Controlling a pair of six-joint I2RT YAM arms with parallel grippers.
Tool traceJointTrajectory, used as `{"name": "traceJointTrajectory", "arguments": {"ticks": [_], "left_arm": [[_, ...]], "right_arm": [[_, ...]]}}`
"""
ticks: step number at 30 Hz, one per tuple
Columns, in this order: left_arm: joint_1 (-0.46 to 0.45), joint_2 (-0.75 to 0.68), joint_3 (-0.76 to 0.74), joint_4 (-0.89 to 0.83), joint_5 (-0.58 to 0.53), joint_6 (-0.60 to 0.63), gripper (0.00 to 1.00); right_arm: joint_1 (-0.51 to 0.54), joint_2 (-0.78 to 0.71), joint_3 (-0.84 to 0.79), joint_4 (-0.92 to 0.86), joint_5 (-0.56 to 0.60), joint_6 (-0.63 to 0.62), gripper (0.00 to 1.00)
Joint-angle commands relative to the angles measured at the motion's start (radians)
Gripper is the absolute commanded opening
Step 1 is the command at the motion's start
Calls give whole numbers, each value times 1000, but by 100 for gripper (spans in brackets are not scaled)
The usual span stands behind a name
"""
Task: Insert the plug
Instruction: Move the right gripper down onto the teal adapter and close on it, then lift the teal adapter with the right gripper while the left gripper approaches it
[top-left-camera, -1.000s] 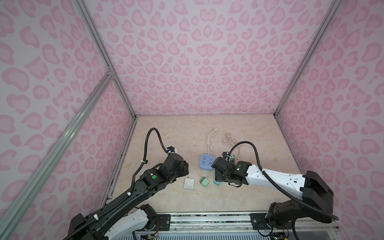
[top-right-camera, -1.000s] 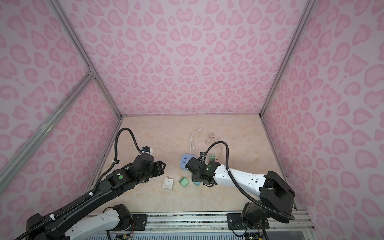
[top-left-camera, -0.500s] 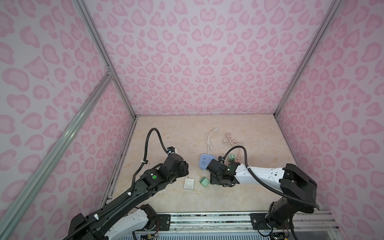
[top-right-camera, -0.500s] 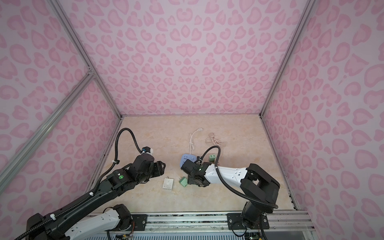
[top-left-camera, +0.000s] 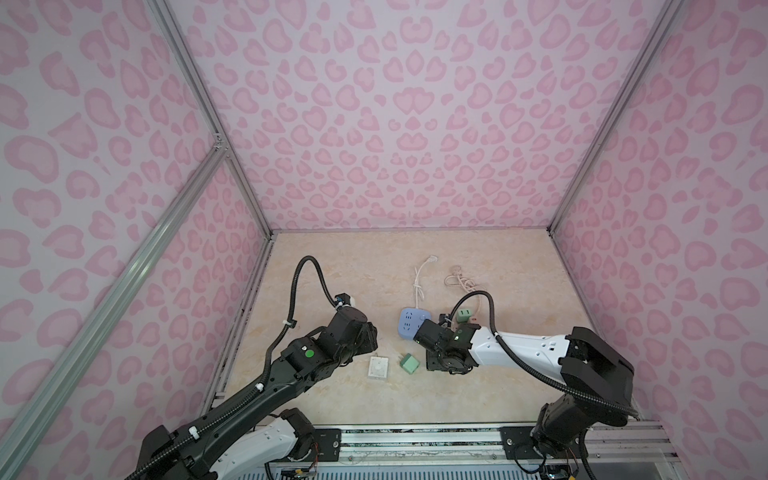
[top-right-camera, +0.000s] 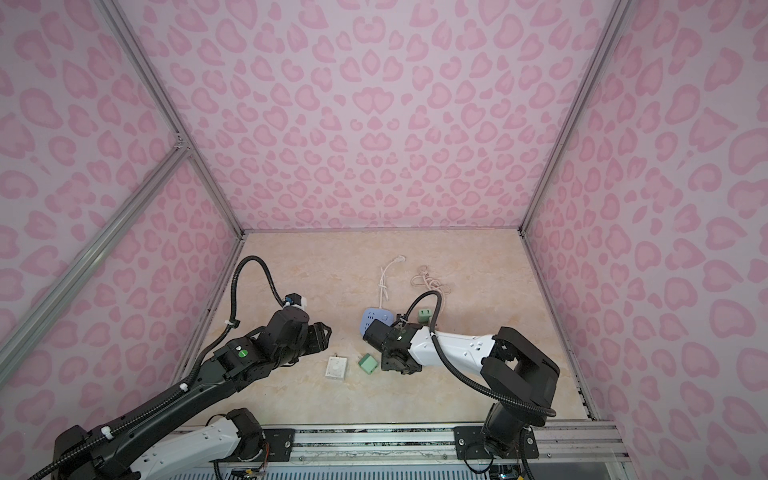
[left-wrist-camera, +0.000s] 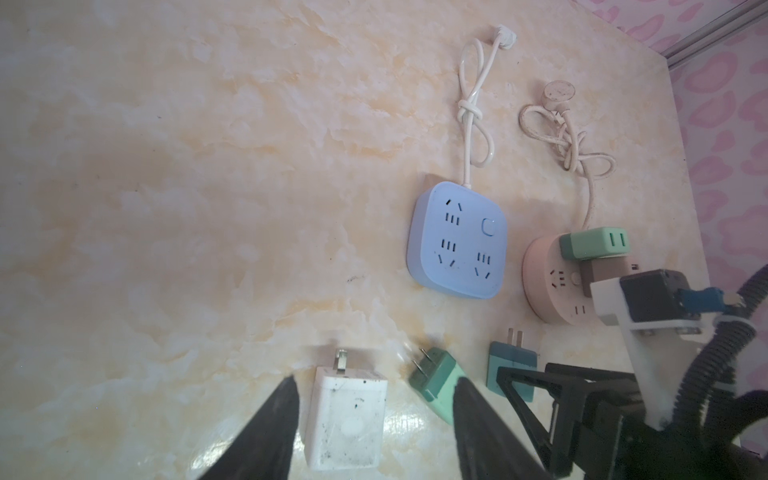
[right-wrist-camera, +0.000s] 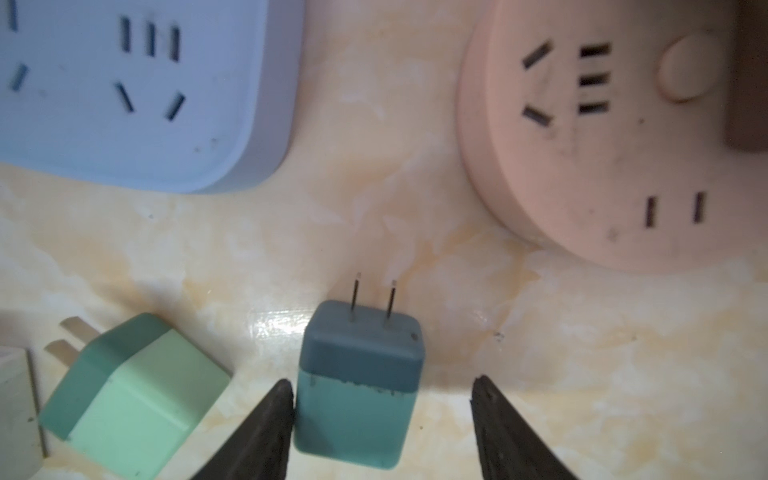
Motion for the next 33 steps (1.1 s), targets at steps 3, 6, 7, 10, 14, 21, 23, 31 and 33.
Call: {"name": "traceJointTrajectory", "arguments": {"ticks": [3,6,7,10,14,21,23,31,33], "left_arm": [[0,12,11,24,11,-14,61],[0,21,17,27,14,-13,61],[0,25,17,28,15,-13,61],[0,35,20,33,20,-13,61],[0,43,21,38,27,-15,61],[1,30,18,40,30,-22,61],[0,29,18,37,32,-21,60],[0,2,-8,57,127,-14,57],[0,-3,-11,70,190,-1,57]], "right_arm": [[6,-9,-30,-3,4,-17,61],[5,-9,-32,21,-9,-33,58],[5,-7,-28,22,-10,-38,58],[4,2,-20,31,-20,-62,56],[4,19,-17,44,-34,-78,52],[4,21,-25,45,-27,-93,43],[2,20,-31,47,-25,-100,39],[2,-28,-11,17,-28,-223,19],[4,-60,-8,26,-50,-287,17]]}}
